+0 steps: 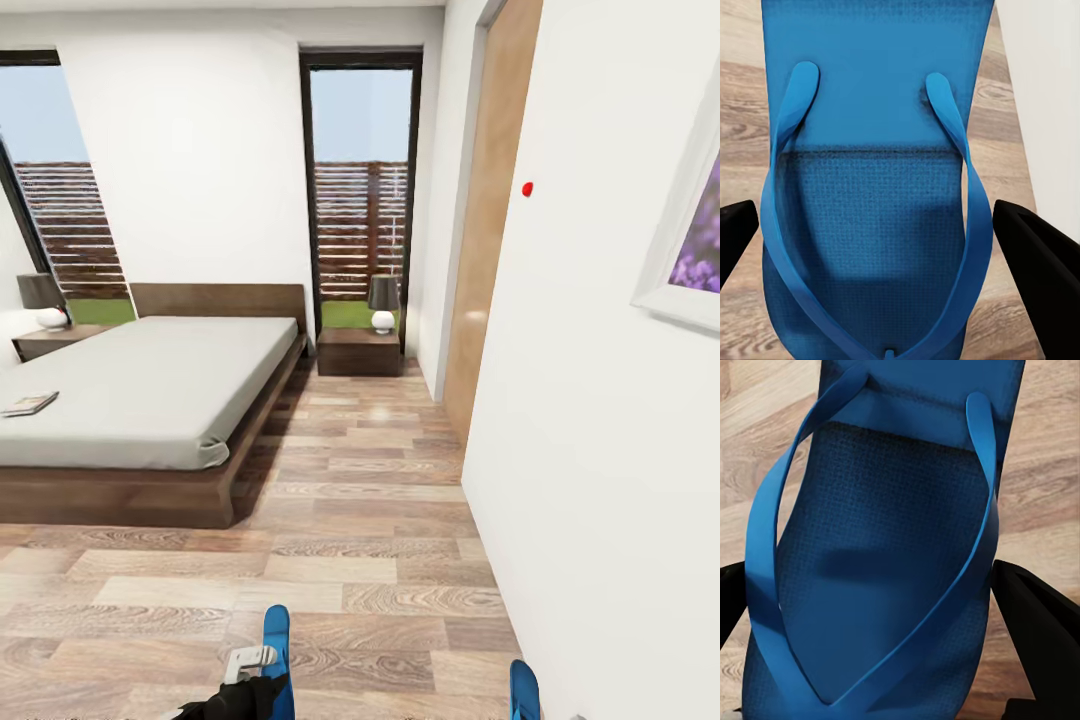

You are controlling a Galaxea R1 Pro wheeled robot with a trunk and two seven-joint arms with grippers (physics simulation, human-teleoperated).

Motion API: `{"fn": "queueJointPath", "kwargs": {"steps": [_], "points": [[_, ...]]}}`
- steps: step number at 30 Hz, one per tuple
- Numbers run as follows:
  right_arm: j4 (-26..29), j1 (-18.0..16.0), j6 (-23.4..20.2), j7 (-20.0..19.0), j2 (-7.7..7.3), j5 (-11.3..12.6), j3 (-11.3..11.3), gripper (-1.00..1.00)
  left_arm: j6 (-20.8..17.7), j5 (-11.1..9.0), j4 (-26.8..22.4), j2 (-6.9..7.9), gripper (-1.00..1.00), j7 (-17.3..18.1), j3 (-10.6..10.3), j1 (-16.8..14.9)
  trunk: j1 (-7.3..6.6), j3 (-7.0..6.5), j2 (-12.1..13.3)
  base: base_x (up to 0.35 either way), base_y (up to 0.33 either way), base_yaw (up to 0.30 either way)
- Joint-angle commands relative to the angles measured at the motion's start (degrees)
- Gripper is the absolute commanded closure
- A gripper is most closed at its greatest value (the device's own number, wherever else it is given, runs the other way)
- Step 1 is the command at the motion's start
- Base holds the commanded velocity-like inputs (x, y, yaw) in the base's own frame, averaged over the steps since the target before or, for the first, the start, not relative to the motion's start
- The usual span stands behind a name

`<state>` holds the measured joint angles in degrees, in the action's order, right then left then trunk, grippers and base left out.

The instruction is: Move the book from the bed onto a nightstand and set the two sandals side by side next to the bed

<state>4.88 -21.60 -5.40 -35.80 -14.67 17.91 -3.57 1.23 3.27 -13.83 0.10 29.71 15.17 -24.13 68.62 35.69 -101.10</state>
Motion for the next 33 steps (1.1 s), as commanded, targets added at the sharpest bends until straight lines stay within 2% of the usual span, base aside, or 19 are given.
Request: {"fn": "queueJointPath", "kwargs": {"steps": [1,33], "points": [[0.0,0.0,-0.6,-0.2,-0.01,0.3,-0.4,1.00,0.1,0.3,0.0,-0.01,1.00,0.2,0.4,0.0,-0.01,0.15,0.0,0.000,0.000,0.000],[0.0,0.0,-0.6,-0.2,-0.01,0.3,-0.4,1.00,0.2,0.3,0.0,-0.01,1.00,0.1,0.4,0.0,-0.01,3.05,0.0,0.000,0.000,0.000]]}}
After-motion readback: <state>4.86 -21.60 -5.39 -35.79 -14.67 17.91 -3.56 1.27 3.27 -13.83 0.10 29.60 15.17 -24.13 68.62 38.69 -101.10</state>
